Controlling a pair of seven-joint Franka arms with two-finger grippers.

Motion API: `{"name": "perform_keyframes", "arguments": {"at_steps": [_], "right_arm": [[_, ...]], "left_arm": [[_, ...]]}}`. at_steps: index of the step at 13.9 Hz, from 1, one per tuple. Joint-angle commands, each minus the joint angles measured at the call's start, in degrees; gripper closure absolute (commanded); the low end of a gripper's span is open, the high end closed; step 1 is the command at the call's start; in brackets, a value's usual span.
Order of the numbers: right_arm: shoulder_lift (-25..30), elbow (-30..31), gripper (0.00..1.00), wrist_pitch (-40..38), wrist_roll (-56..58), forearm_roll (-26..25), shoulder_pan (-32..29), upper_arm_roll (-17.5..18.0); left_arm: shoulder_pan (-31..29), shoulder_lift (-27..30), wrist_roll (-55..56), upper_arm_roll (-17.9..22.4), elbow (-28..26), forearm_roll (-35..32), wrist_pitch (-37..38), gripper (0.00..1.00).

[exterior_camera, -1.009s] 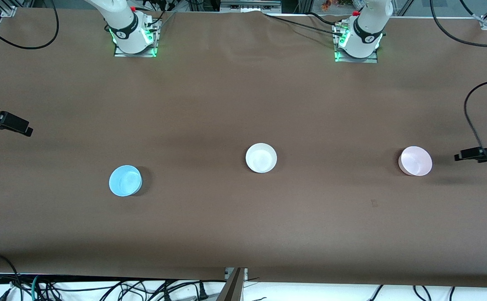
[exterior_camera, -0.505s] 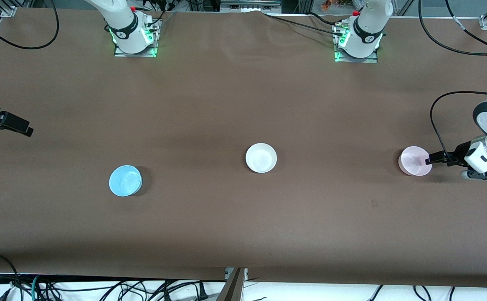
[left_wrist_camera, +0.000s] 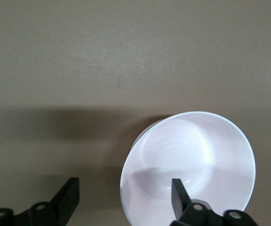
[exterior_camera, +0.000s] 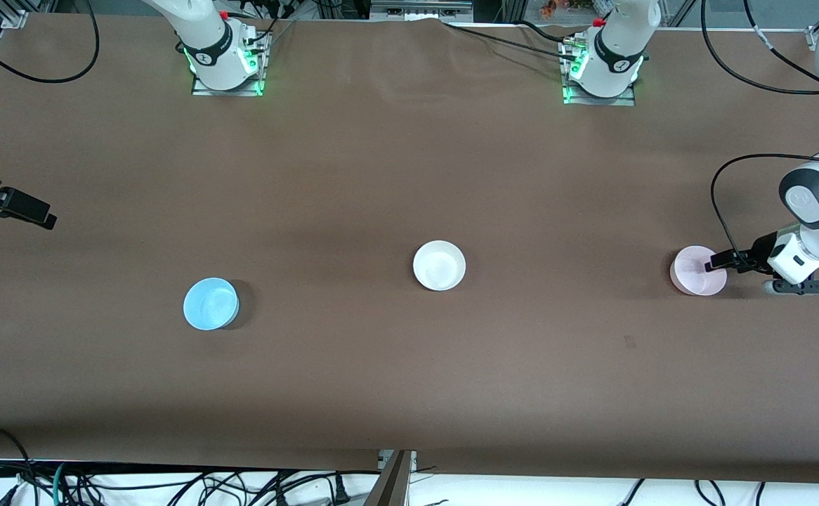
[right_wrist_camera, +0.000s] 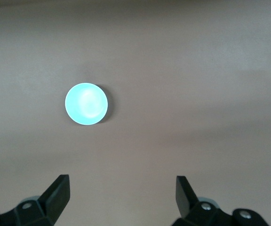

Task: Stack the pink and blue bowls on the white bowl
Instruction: 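Reach the left gripper to the pink bowl and grasp its rim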

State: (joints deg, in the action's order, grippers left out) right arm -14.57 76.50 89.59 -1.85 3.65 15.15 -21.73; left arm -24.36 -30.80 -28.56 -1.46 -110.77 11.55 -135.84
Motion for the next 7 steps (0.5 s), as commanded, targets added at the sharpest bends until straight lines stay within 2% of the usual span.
{"name": "perform_keyframes", "arguments": {"at_steps": [1,4,5,7], "right_arm": [[0.07,-0.38,0.01,-0.64,0.53,0.57,-0.21,0.11],[0.07,-0.38,0.01,-0.47,0.35,0.57,-0.03,0.11],[0.07,-0.38,0.01,-0.38,0.35,0.57,-0.03,0.11],[0.07,-0.38,0.01,-0.38,0.18,0.57,-0.03,0.11]], "left_arm": [[-0.25,1.53,-1.49,-0.12,-1.46,1.73,-0.74,0.28],[-0.25,1.44,-1.67,-0.12,-1.37,1.73,-0.66,0.61],[-0.25,1.44,-1.67,-0.12,-1.37,1.73,-0.48,0.66],[-0.34,1.44,-1.67,-0.12,-1.29,1.81,-0.39,0.83]]}}
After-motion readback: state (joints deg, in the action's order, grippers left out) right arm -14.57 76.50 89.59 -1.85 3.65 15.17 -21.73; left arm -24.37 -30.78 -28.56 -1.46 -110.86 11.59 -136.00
